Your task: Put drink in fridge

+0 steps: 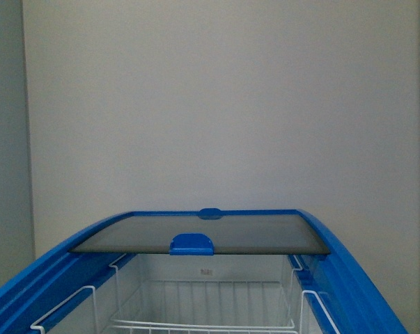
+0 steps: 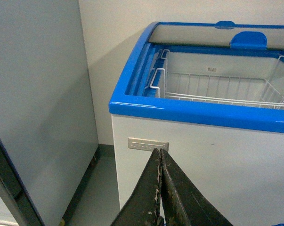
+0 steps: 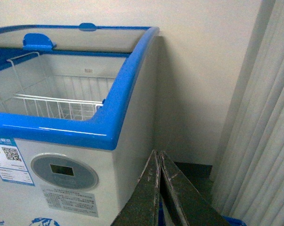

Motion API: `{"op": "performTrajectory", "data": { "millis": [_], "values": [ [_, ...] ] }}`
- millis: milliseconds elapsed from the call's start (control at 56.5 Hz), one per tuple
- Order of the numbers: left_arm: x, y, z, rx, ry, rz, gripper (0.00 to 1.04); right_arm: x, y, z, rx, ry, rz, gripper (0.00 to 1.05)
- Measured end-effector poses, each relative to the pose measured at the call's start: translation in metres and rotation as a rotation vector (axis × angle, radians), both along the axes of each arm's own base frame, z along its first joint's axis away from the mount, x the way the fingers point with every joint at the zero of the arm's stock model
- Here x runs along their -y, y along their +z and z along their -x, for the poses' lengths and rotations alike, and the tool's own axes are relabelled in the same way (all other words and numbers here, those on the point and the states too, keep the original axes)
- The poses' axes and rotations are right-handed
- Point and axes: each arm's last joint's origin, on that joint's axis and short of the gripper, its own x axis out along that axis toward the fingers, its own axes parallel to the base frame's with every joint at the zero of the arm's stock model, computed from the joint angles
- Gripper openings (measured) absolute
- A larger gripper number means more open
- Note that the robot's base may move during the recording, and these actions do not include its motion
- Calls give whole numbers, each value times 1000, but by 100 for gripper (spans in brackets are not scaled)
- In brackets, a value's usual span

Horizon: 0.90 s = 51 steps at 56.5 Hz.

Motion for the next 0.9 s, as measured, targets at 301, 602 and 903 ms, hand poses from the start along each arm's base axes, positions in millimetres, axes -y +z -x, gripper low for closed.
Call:
{"op": "performTrajectory", "data": {
  "millis": [301,602,903],
  "values": [
    [0,0,0,0,0,0,3,0,-5,9,-34,0,0,3],
    [0,0,0,0,0,0,3,0,-3,14,-4,0,0,3],
    [0,0,0,0,0,2,46,0,-3,14,-4,0,0,44]
  ]
}}
